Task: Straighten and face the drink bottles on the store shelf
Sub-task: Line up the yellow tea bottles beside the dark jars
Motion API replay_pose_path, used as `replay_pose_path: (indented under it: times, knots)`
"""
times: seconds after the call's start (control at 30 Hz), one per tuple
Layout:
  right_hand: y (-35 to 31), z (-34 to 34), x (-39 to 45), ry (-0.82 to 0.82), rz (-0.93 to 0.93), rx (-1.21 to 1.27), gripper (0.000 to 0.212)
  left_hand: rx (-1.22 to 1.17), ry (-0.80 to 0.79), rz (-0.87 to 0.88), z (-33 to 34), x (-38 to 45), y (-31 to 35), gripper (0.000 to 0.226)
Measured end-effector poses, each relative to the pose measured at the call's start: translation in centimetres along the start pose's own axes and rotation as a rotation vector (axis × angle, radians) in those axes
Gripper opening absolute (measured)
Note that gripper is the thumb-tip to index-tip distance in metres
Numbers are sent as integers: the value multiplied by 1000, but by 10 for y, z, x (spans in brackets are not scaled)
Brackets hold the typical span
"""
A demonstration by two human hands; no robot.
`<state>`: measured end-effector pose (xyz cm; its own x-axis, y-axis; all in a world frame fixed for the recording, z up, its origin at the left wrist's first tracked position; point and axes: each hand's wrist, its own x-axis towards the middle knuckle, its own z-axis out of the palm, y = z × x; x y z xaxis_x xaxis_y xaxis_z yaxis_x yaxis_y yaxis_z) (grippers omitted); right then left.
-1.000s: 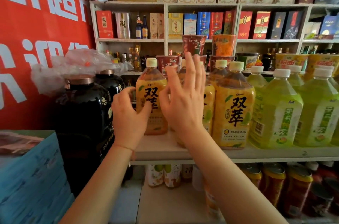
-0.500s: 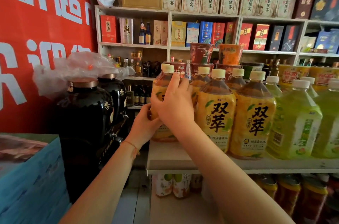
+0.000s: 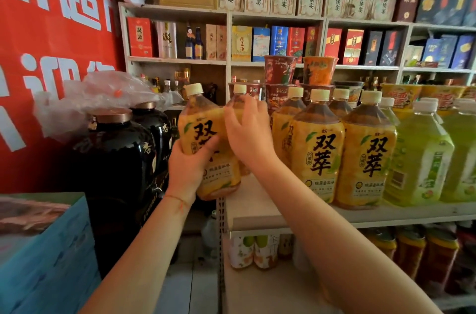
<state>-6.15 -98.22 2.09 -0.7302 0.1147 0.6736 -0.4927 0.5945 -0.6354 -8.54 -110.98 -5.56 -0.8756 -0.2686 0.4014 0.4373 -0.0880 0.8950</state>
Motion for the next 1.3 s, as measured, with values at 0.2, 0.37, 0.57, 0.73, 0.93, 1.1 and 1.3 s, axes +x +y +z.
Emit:
replay_pose_path:
  times: [0.2, 0.37, 0.57, 0.73, 0.93, 1.1, 1.3]
  knots:
    - [19, 37, 34, 88, 114, -364, 79, 5, 94, -69, -31, 1, 2, 79]
    - [35, 51, 45, 2, 251, -444, 102, 86, 58, -102, -35, -4, -9, 84]
    - [37, 42, 44, -26, 194, -475, 96, 125, 67, -86, -35, -8, -12, 61]
    - [29, 23, 30, -88, 168, -461, 93, 145, 64, -60, -37, -18, -9, 68]
    - [11, -10, 10, -176, 191, -289, 88, 115, 67, -73, -35, -33, 0, 79]
    - [0, -23, 3, -190, 188, -294, 79, 103, 71, -70, -34, -41, 12, 72]
    - [-2, -25, -10, 3, 29, -429, 57, 90, 52, -61, -34, -55, 19, 67]
